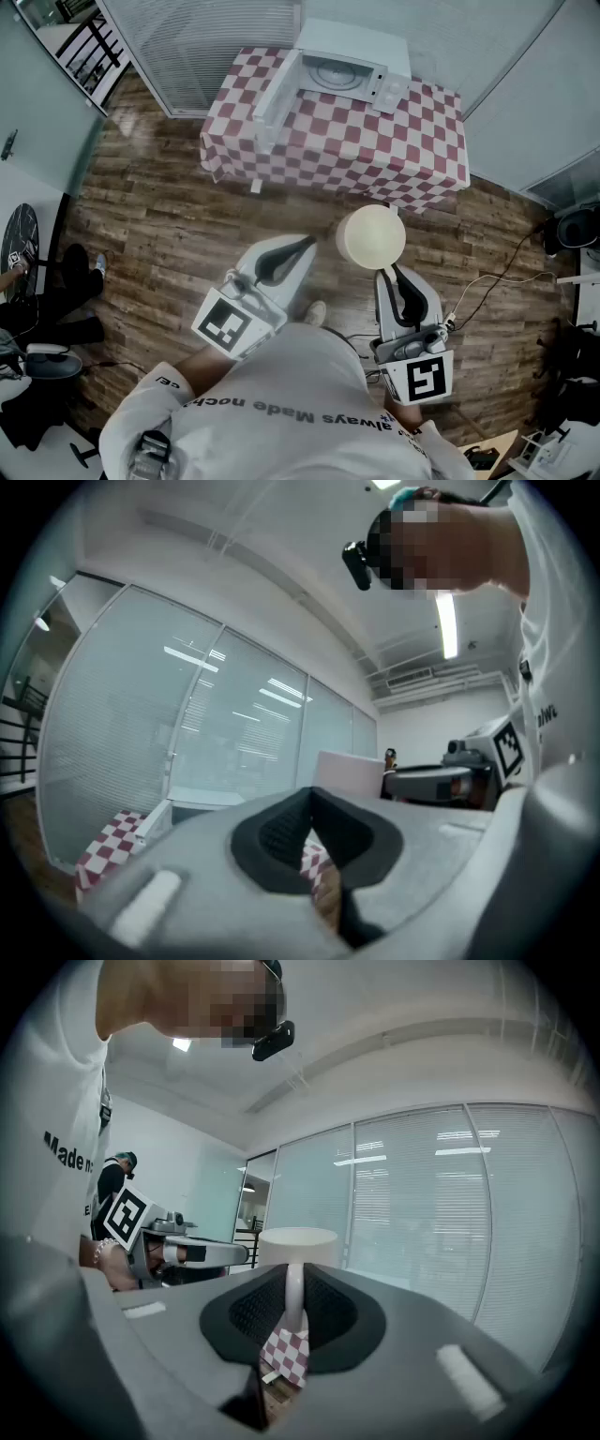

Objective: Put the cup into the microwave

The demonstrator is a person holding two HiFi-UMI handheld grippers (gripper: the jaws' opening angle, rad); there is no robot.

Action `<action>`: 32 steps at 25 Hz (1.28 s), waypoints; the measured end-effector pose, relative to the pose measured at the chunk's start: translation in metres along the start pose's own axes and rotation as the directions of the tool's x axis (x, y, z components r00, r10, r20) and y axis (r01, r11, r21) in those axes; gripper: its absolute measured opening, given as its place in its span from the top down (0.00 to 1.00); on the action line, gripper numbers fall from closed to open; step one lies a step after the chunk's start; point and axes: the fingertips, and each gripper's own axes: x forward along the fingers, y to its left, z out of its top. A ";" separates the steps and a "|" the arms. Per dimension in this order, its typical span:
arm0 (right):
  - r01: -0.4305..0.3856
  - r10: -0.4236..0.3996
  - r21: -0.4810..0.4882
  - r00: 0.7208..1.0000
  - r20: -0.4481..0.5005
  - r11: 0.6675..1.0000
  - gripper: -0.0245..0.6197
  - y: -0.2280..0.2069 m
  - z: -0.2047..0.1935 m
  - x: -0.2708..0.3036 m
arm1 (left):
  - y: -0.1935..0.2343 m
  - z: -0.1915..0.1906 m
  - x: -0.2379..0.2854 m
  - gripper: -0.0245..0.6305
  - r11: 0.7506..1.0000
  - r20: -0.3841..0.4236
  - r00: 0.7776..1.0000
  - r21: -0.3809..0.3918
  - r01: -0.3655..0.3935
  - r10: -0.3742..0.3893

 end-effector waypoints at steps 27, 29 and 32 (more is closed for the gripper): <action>-0.066 0.065 0.011 0.998 0.005 0.998 0.89 -0.063 -0.020 -0.017 | -0.030 -0.028 0.065 0.96 0.999 -0.018 0.999 -0.025 -0.036 0.036; -0.065 0.065 0.011 0.998 0.004 0.998 0.89 -0.065 -0.020 -0.008 | -0.021 -0.027 0.068 0.96 0.999 -0.014 0.999 -0.027 -0.036 0.035; -0.062 0.062 0.011 0.998 0.005 0.998 0.89 -0.068 -0.019 0.010 | -0.003 -0.025 0.073 0.96 0.999 -0.014 0.999 -0.024 -0.036 0.035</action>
